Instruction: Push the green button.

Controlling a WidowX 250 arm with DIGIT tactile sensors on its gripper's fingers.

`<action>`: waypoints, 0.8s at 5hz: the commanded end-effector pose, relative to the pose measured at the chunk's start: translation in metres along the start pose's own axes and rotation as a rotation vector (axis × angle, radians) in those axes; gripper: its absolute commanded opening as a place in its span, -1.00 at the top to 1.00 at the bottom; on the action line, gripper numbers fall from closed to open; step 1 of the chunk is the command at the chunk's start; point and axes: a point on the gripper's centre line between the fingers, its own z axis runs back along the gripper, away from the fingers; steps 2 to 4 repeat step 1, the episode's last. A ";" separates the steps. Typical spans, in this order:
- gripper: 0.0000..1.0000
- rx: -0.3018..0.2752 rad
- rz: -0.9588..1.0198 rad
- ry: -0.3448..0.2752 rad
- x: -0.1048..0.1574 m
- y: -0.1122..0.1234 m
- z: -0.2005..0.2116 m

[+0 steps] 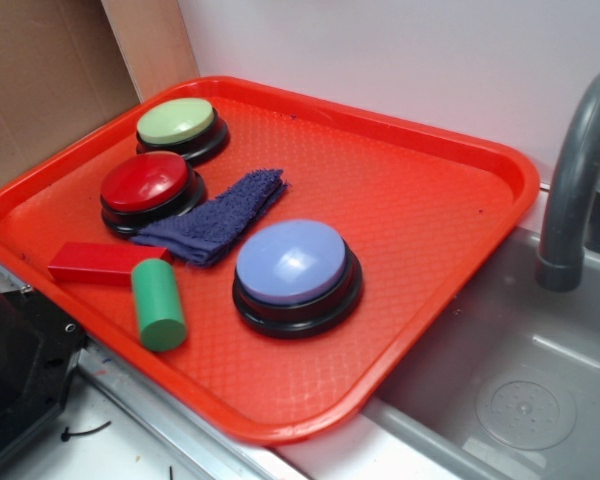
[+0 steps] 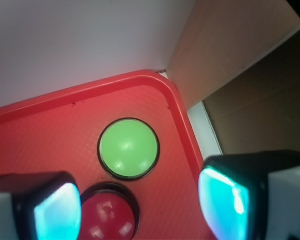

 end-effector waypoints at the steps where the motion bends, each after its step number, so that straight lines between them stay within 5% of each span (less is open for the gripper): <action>1: -1.00 0.045 -0.036 -0.174 0.001 0.000 0.039; 4: -1.00 0.045 -0.036 -0.174 0.001 0.000 0.039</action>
